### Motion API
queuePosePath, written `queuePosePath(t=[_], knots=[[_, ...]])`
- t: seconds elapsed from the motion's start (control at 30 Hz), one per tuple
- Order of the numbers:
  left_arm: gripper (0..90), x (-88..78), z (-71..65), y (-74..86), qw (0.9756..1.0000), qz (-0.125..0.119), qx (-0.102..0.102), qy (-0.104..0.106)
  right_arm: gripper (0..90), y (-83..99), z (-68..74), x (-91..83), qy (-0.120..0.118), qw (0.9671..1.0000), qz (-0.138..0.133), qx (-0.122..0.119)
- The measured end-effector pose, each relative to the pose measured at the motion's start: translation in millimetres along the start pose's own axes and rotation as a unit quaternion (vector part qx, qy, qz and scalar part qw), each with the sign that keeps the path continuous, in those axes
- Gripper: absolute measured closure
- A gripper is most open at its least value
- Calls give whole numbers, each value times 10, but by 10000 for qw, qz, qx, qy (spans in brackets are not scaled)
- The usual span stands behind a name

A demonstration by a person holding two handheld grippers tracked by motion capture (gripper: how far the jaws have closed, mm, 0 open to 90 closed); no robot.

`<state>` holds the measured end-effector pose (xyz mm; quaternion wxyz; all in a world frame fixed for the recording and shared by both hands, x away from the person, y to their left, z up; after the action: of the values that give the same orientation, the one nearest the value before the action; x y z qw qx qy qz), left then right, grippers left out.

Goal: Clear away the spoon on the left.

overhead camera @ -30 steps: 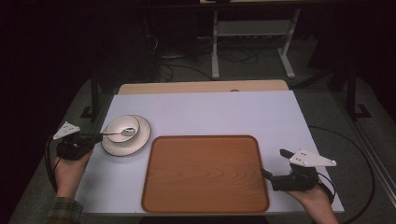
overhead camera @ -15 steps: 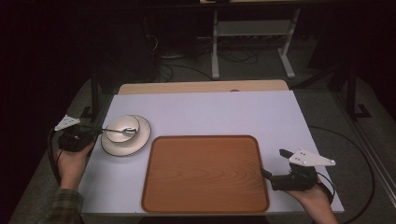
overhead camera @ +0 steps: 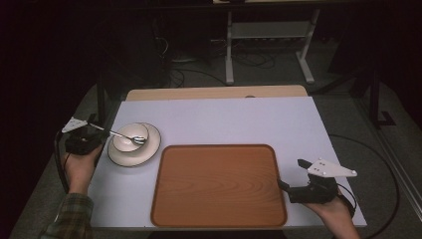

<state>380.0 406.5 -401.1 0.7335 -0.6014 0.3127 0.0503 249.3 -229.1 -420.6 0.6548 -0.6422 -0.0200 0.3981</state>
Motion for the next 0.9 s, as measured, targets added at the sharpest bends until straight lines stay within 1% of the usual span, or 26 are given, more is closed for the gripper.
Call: queuePosePath(t=[0.17,0.23,0.37,0.43,0.53,0.63,0.67,0.73,0.8,0.9], knots=[[897,54,34,1,10000,15,-9,-15,42,1,-1,2,12,10000,6,-7],[897,71,50,3,10000,1,-51,-24,42,2,-2,3,19,10000,15,-8],[896,48,56,9,10000,-21,-86,-21,42,4,-2,-3,20,10000,6,0],[881,24,50,5,9998,-59,-166,49,42,7,-2,-6,22,10000,7,4],[773,2,21,1,9998,-32,-138,121,42,7,-2,-13,26,10000,4,10],[643,-18,-4,5,9994,21,-235,251,42,7,-2,-17,29,10000,-1,9],[587,-18,-11,10,9993,47,-243,297,42,7,-2,-19,28,10000,-6,10],[502,-6,-21,19,9990,118,-254,355,43,6,-4,-21,27,10000,-8,12],[437,0,-22,21,9993,109,-227,292,43,5,-3,-18,25,10000,-1,9],[378,25,-5,8,9993,29,-257,262,42,3,-1,-10,8,10000,-2,-16]])
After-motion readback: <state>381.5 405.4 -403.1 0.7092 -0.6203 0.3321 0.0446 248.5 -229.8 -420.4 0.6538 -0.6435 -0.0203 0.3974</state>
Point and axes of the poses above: each handheld gripper's, and its own axes: x roughly forward along the jaws, y roughly out of its underside, z roughly to its left, the point moved 2 cm from there along x, roughly forward along the jaws, and after that the axes turned 10 degrees about x, right-handed, at the moved point
